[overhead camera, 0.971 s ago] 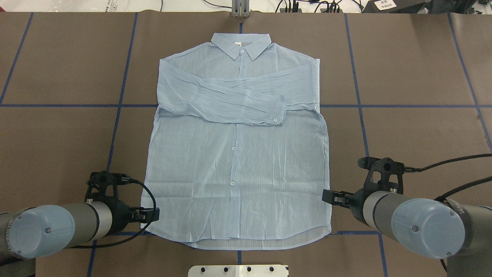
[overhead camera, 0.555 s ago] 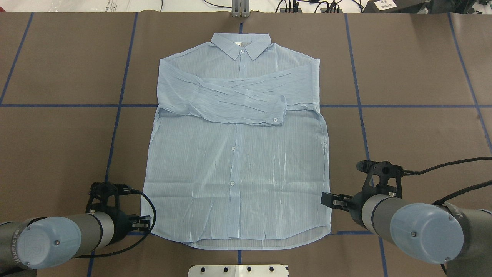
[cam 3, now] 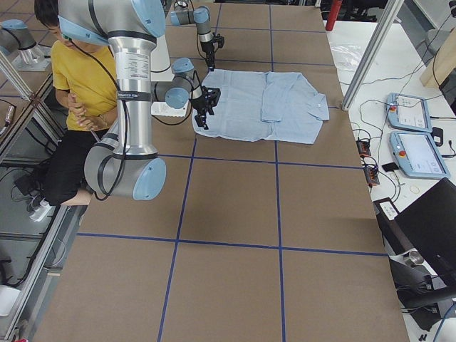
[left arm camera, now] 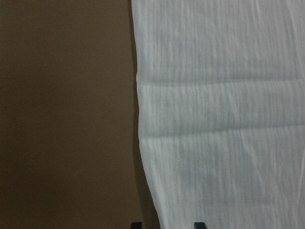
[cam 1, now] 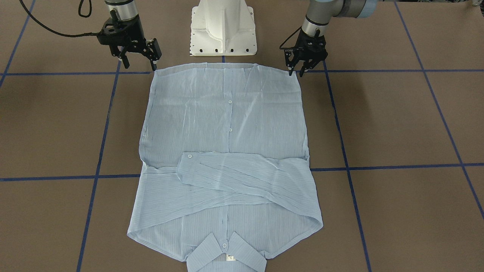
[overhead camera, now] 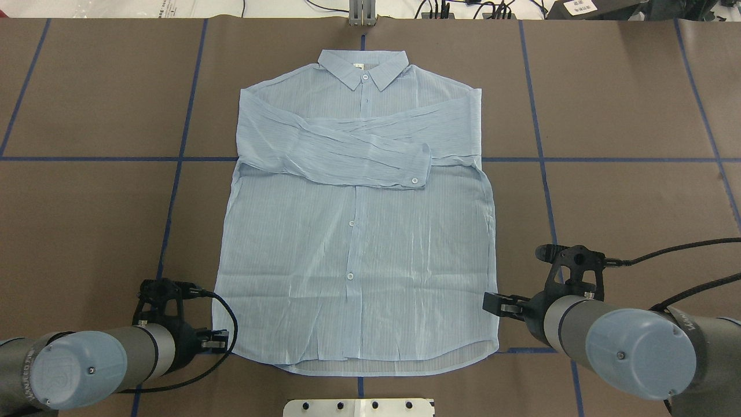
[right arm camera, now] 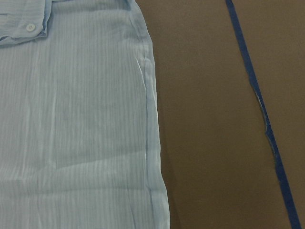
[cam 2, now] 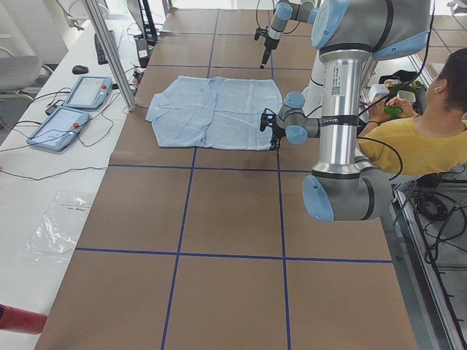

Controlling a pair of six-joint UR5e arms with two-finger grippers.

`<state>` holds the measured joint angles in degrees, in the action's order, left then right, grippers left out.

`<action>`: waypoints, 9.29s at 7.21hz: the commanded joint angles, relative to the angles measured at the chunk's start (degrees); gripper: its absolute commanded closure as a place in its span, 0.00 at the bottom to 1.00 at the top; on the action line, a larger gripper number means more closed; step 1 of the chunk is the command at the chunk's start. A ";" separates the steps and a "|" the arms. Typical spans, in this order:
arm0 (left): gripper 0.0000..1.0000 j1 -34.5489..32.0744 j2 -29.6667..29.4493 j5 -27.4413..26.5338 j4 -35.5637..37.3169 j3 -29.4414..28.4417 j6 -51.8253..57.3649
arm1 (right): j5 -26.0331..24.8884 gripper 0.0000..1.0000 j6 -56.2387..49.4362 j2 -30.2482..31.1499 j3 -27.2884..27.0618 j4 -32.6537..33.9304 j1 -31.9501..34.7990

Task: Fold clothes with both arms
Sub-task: 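Grasp the hem corners with both grippers, then lift the hem and fold it toward the collar with both grippers, then release the hem near the collar and draw both grippers back, then lower the left gripper to the side edge of the folded shirt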

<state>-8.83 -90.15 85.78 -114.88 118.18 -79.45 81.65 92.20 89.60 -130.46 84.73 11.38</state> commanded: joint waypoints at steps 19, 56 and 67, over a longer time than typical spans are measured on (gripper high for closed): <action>1.00 0.40 -1.78 -4.92 -0.26 1.35 -0.18 | -15.11 0.48 12.57 3.49 9.96 -13.97 -14.54; 0.00 -28.43 -25.70 -0.79 -15.41 -30.03 20.79 | 1.58 0.00 -7.38 -28.96 39.24 -8.96 25.71; 0.36 -13.32 -8.98 4.40 -18.54 -14.37 12.66 | 6.33 0.00 -12.66 -25.00 31.85 -8.96 26.86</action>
<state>-23.17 -98.44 90.31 -133.41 104.28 -66.65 87.96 79.54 64.67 -98.62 75.76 38.32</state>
